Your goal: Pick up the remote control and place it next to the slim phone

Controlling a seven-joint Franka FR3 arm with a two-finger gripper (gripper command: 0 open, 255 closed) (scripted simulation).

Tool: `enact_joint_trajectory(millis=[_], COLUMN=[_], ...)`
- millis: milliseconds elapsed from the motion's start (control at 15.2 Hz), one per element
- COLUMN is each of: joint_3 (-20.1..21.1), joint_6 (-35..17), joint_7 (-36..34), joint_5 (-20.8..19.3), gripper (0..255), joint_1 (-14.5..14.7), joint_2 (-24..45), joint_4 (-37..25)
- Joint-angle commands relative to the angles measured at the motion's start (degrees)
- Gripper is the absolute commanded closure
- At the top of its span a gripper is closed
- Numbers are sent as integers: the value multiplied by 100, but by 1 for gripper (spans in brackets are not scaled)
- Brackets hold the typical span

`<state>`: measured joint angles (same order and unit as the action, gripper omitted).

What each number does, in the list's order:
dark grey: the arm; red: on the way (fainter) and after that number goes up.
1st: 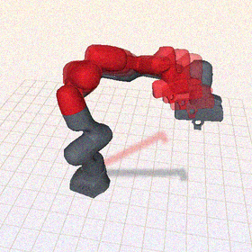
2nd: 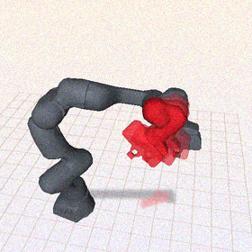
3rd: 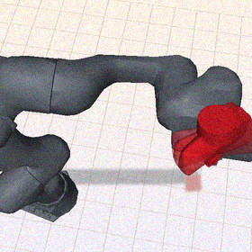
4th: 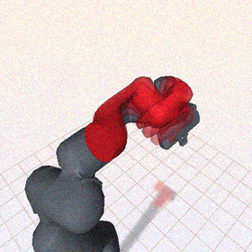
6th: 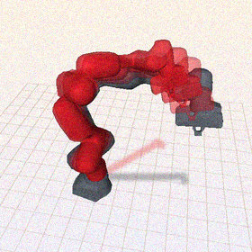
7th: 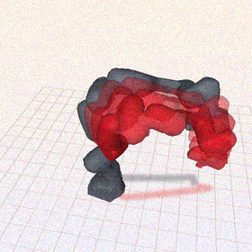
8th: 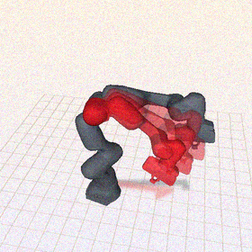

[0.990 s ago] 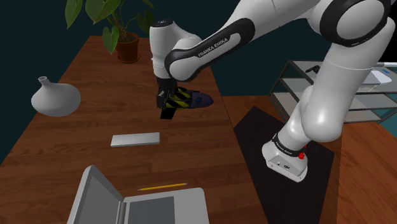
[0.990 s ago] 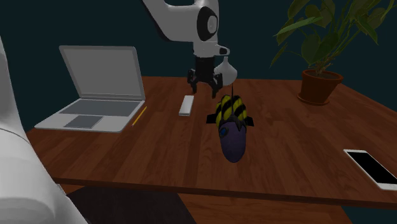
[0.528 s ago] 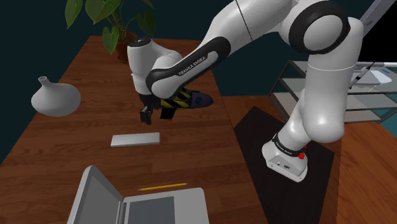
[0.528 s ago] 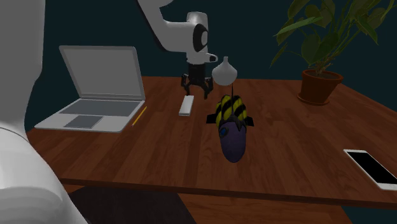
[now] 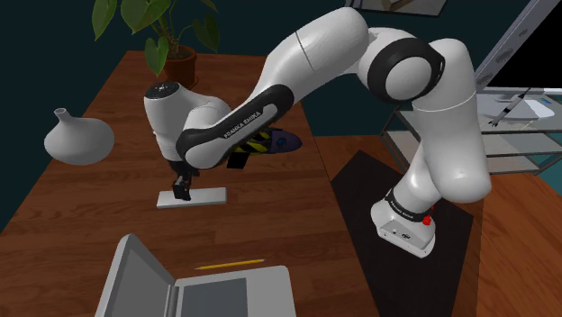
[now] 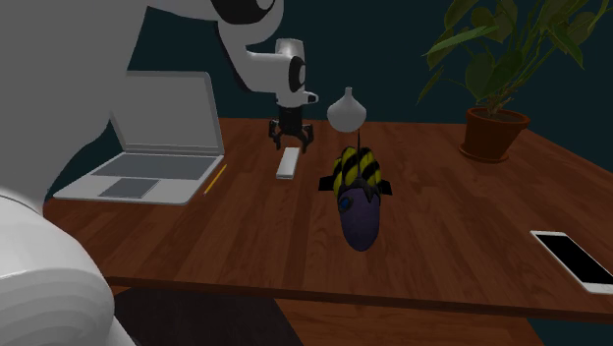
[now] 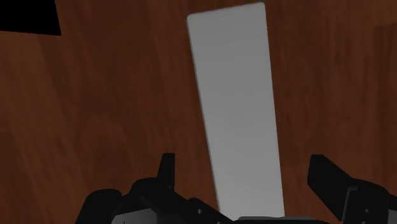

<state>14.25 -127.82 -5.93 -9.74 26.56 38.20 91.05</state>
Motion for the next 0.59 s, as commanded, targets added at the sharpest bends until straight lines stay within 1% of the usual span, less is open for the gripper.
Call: enact_joint_trajectory(millis=[0,396,528], joint_3=[4,-53,-59], joint_6=[-49,-341,-366], joint_7=[-7,-44,-48], joint_5=[-51,-118,-124], gripper=[0,0,0], joint_1=[90,133,137], joint_2=[202,495,526], joint_4=[-155,-154,-159])
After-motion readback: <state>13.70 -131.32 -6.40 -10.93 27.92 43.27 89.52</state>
